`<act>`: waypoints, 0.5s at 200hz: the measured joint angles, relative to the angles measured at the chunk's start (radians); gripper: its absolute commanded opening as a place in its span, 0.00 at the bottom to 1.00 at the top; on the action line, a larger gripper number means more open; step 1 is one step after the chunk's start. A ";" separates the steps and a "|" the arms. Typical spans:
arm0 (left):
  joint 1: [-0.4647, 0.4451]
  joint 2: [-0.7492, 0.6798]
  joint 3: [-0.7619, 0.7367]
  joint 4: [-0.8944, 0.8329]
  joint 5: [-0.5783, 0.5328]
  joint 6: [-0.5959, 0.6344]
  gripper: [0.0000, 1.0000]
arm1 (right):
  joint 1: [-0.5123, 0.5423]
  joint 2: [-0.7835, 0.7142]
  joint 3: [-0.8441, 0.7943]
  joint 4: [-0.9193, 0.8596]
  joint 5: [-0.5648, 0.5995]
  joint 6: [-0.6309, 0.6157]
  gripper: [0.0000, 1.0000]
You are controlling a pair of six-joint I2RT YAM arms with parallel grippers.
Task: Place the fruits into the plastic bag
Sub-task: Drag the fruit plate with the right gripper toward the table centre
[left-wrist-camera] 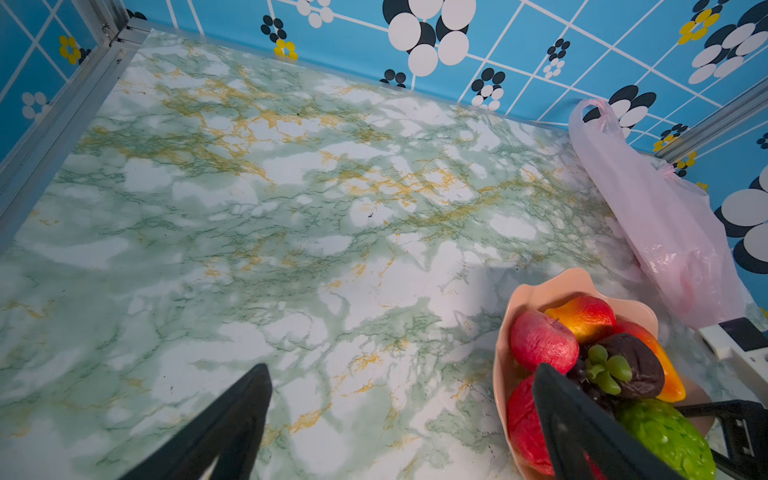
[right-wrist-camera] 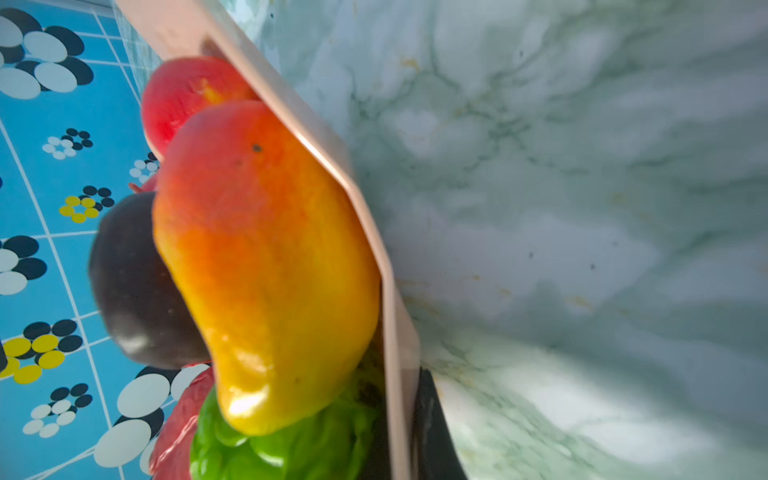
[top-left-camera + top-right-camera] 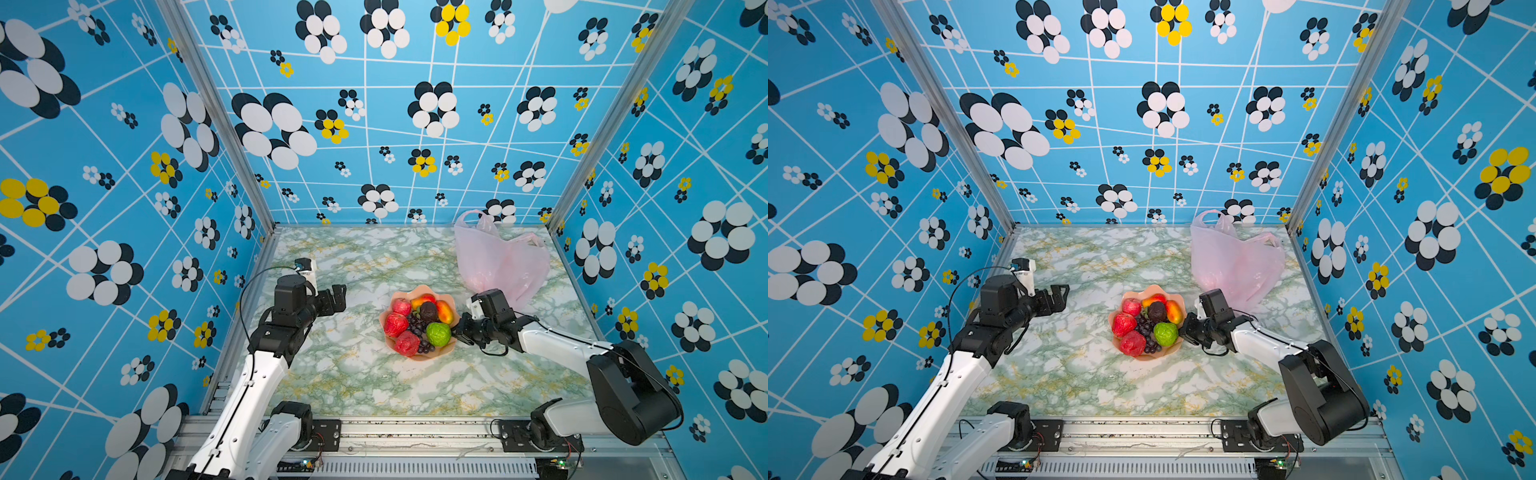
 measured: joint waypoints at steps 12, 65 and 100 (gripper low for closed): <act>0.000 0.002 0.000 0.001 0.000 0.000 0.99 | 0.000 -0.032 -0.022 -0.004 0.002 -0.015 0.00; -0.001 0.012 -0.002 0.001 0.000 0.000 0.99 | 0.000 -0.087 -0.076 -0.004 -0.005 -0.071 0.00; -0.001 0.012 -0.011 -0.001 -0.001 0.000 0.99 | 0.000 -0.090 -0.079 -0.004 -0.011 -0.099 0.04</act>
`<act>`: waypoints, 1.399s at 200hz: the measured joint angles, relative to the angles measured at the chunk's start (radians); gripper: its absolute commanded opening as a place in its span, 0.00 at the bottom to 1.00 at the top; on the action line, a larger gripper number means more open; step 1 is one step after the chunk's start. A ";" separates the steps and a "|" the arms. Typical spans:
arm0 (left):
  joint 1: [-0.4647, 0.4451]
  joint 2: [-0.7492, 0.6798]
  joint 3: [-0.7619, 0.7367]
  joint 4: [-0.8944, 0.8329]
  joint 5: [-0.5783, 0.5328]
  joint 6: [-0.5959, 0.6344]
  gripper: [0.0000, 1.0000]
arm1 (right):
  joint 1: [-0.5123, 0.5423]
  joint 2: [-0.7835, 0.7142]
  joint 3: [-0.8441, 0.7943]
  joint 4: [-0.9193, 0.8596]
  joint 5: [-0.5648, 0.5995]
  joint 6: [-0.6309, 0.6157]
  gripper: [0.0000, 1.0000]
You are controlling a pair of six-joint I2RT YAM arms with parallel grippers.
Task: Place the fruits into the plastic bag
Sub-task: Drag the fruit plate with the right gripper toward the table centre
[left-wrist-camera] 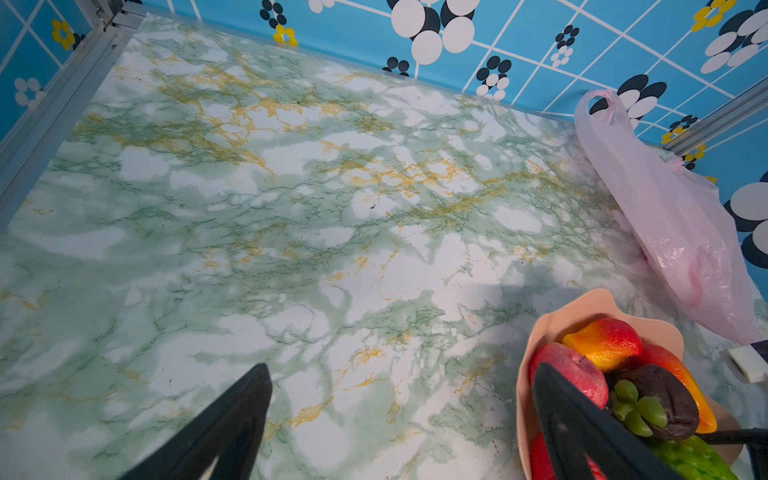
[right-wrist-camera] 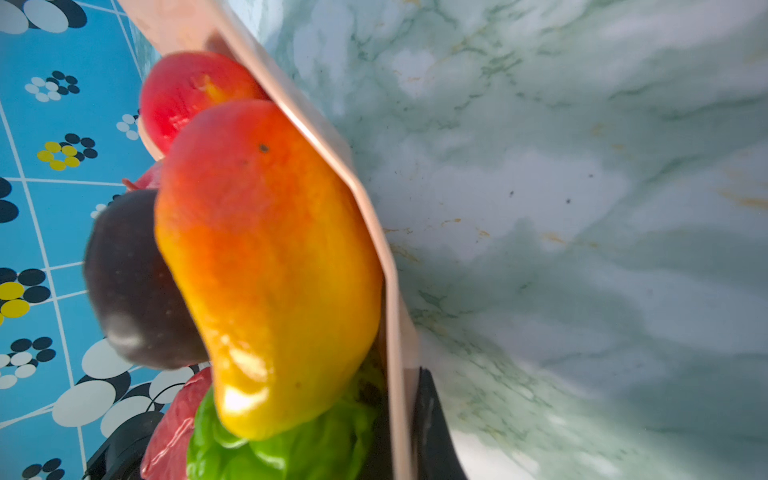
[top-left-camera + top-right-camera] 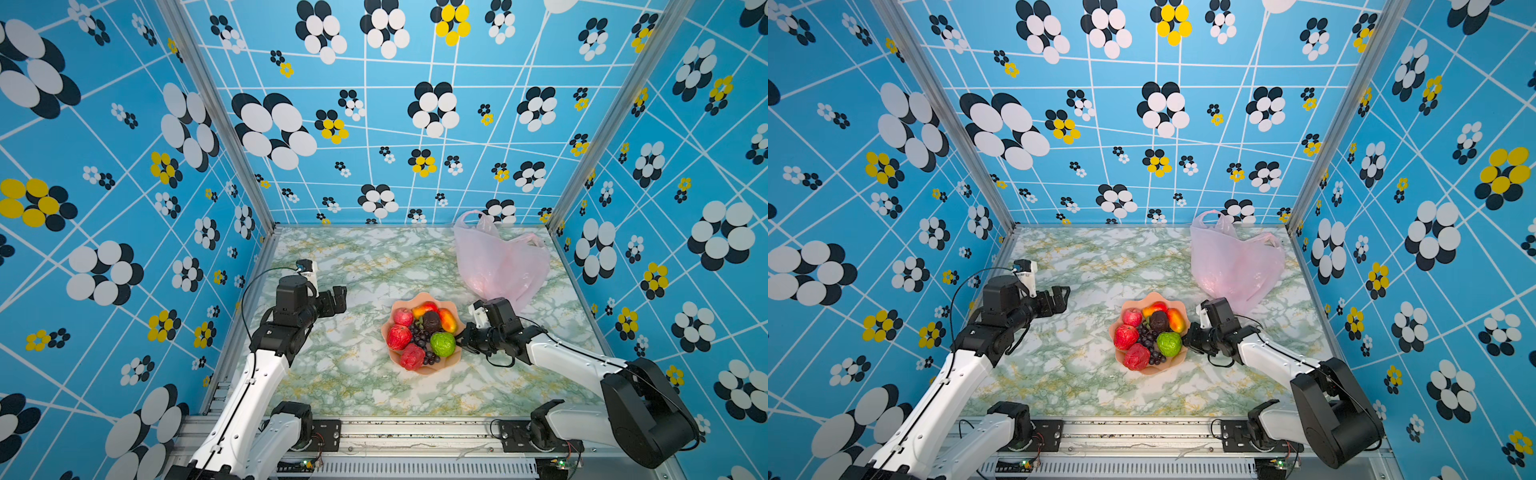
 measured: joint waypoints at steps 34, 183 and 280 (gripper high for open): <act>-0.001 0.000 0.000 -0.002 -0.011 0.003 0.99 | 0.000 -0.045 0.000 -0.052 0.013 -0.027 0.12; -0.001 0.000 0.000 -0.002 -0.011 0.008 0.99 | 0.000 -0.182 0.051 -0.308 0.103 -0.123 0.32; -0.001 0.000 0.000 -0.002 -0.011 0.010 0.99 | 0.000 -0.378 0.159 -0.530 0.191 -0.158 0.68</act>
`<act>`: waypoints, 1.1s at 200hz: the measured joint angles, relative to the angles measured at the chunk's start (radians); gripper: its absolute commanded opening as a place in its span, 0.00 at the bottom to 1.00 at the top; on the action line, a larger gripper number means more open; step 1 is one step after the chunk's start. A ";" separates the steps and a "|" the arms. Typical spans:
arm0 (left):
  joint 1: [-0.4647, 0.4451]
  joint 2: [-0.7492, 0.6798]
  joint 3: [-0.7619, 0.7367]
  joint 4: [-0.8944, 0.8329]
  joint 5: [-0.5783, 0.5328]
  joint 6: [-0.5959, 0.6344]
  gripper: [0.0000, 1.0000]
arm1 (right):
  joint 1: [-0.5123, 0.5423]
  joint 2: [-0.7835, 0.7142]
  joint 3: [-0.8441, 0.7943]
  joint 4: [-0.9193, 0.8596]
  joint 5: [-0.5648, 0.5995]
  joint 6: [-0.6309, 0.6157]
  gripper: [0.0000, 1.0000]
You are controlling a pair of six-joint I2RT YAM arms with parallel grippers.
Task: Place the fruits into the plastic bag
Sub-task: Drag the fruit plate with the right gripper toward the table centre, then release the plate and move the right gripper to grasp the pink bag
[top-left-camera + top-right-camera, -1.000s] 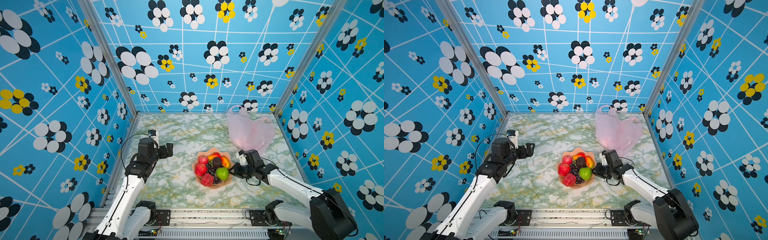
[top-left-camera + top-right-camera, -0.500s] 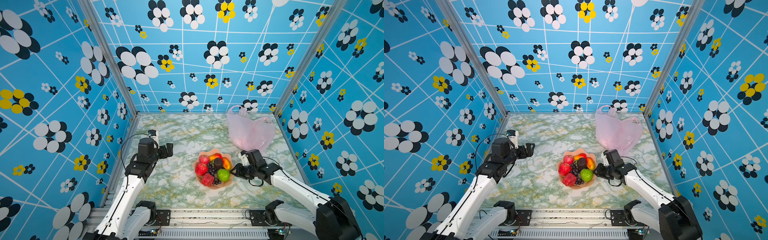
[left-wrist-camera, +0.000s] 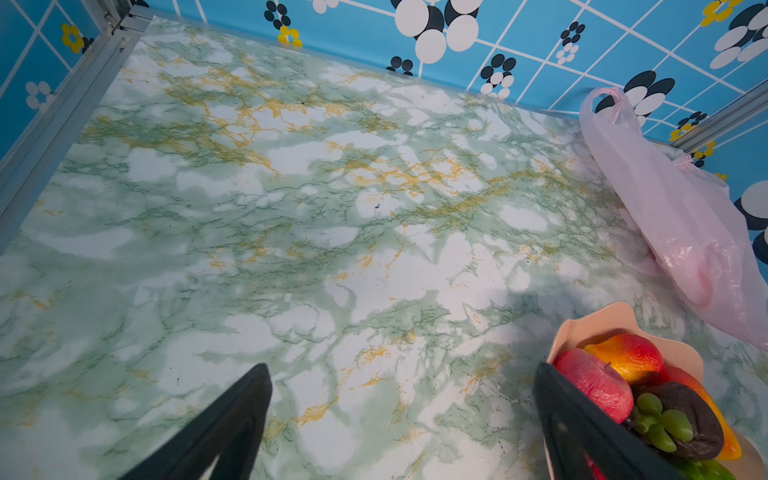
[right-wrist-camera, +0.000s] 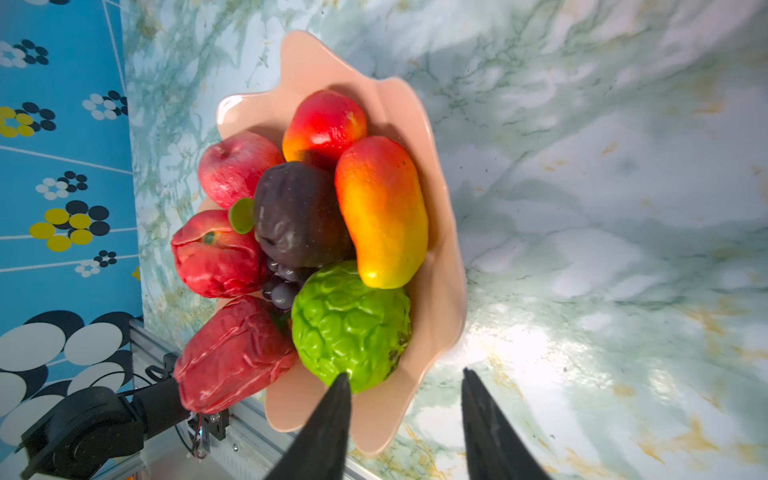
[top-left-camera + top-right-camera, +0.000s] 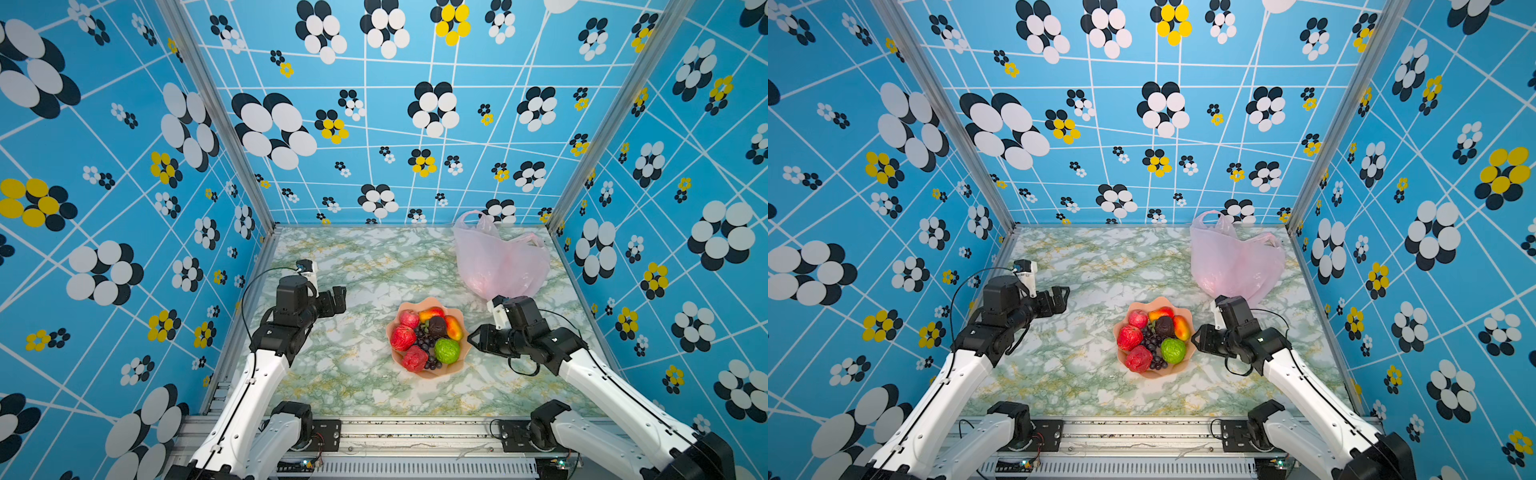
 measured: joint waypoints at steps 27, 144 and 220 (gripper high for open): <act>0.000 0.000 0.000 0.000 0.000 0.000 0.99 | -0.008 -0.031 0.099 -0.089 0.054 0.001 0.87; 0.000 -0.018 0.000 0.000 0.001 0.000 0.99 | -0.312 0.685 0.650 -0.188 0.242 -0.108 0.99; -0.005 -0.038 0.000 0.000 0.001 0.000 0.99 | -0.312 0.976 0.840 -0.153 0.278 -0.132 0.87</act>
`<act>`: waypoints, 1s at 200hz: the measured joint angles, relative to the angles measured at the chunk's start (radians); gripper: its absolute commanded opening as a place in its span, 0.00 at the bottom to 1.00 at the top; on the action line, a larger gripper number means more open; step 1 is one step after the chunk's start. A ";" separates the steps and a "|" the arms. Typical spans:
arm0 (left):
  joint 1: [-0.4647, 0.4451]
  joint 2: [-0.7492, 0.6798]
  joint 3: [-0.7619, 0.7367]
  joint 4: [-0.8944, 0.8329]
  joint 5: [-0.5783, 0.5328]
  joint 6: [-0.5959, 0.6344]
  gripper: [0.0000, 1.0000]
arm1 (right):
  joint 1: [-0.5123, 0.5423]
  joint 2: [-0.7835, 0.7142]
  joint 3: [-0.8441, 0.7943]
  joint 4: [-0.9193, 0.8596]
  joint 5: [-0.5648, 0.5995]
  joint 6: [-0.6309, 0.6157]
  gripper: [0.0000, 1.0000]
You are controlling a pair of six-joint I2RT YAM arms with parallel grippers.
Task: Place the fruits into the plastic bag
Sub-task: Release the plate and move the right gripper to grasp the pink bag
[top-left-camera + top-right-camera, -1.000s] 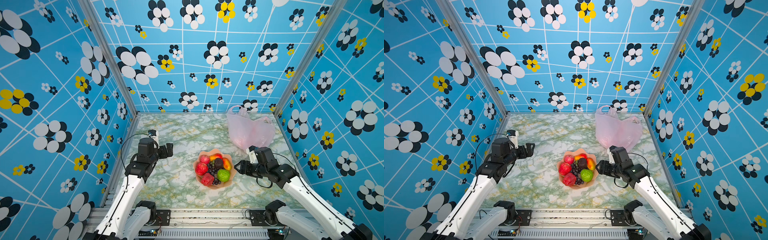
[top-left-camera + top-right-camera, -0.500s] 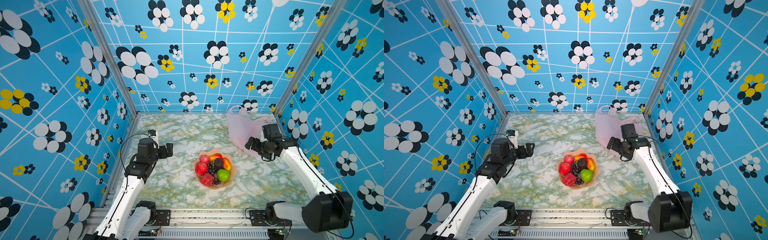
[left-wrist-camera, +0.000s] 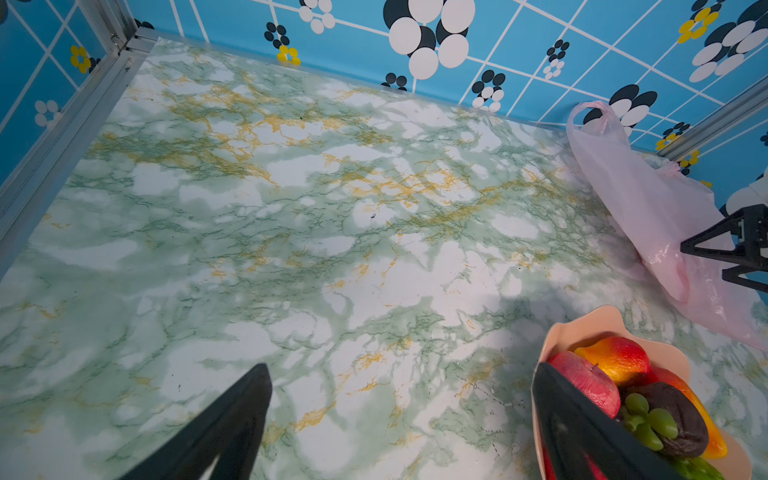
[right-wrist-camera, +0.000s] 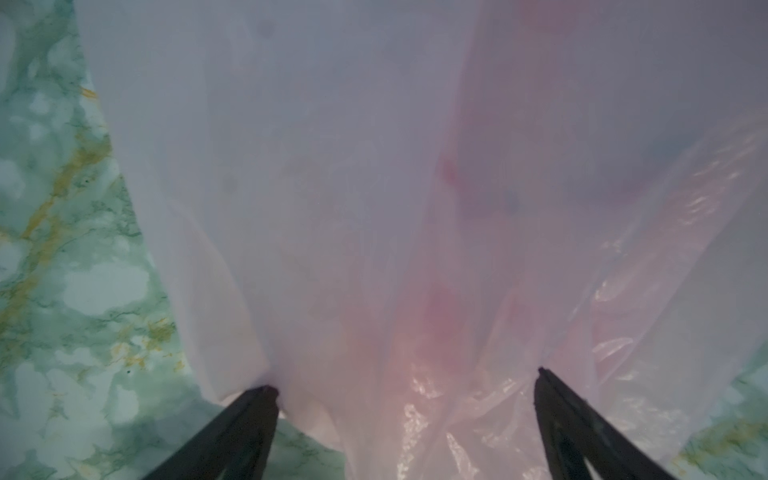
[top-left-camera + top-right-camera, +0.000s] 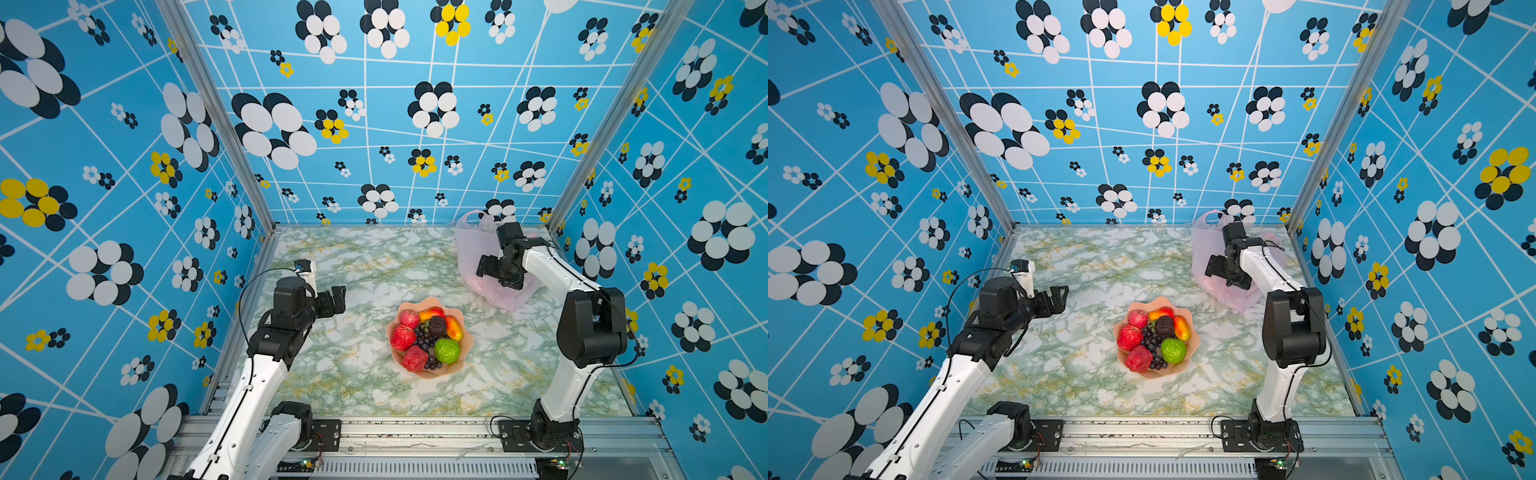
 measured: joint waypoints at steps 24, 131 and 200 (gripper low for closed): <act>0.000 0.000 0.000 0.000 0.000 0.000 0.99 | 0.000 0.039 0.002 0.013 0.000 0.004 0.70; 0.000 0.000 0.000 0.001 0.000 0.000 0.99 | 0.002 -0.165 -0.212 0.170 0.001 -0.047 0.00; 0.000 0.004 0.000 0.011 0.054 -0.058 0.99 | 0.170 -0.678 -0.618 0.536 0.025 -0.529 0.00</act>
